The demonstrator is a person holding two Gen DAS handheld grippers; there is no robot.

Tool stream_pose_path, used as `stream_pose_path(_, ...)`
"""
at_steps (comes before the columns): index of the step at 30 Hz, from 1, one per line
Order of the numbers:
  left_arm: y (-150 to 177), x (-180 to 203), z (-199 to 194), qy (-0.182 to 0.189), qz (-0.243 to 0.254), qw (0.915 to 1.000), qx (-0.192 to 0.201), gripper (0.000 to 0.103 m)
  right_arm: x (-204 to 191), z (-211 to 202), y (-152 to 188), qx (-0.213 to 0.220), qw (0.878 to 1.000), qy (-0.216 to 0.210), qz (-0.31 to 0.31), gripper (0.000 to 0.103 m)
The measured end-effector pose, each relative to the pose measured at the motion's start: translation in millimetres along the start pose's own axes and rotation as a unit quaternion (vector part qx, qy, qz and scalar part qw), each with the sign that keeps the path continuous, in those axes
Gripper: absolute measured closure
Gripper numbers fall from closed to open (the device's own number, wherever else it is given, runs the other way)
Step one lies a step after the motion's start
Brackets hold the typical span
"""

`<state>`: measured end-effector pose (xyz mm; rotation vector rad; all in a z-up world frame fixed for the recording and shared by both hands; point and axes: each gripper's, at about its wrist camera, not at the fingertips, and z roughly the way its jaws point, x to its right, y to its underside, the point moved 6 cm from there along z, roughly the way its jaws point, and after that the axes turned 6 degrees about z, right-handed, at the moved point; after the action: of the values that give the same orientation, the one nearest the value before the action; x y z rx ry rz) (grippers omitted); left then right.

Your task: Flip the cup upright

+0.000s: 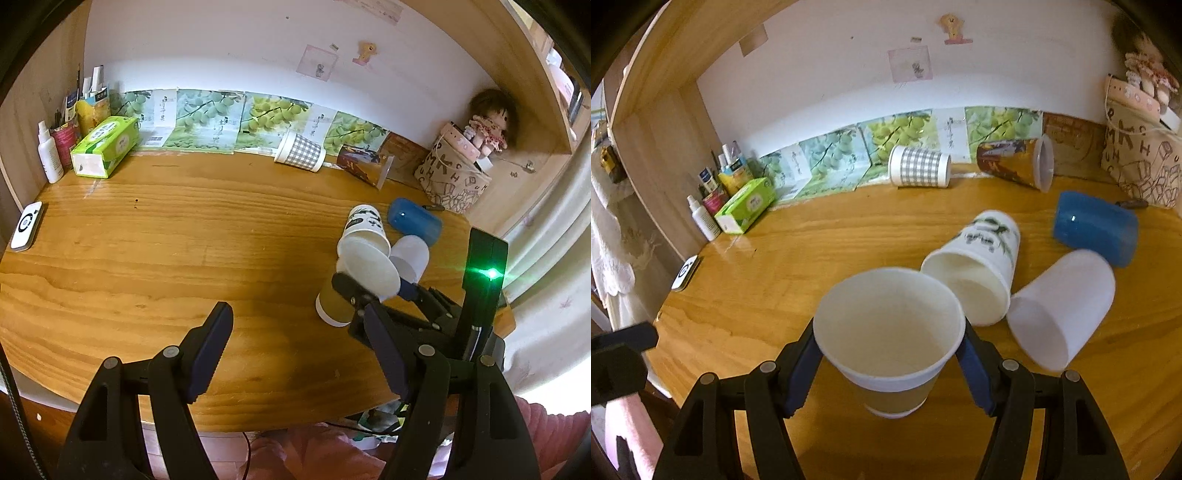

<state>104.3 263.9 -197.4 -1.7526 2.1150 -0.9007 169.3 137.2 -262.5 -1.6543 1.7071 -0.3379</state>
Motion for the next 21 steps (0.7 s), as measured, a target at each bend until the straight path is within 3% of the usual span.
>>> stream_pose_path(13, 10.2, 3.7, -7.9, -0.002, 0.014, 0.9996, -0.024, 0.026, -6.1, -2.7, 55.9, -0.099, 0.994, -0.012, -0.039, 0.033)
stream_pose_path(21, 0.6, 7.2, -21.0, -0.013, 0.011, 0.9994, -0.029, 0.026, 5.7, -50.9, 52.8, -0.155, 0.988, 0.006, 0.007, 0.023)
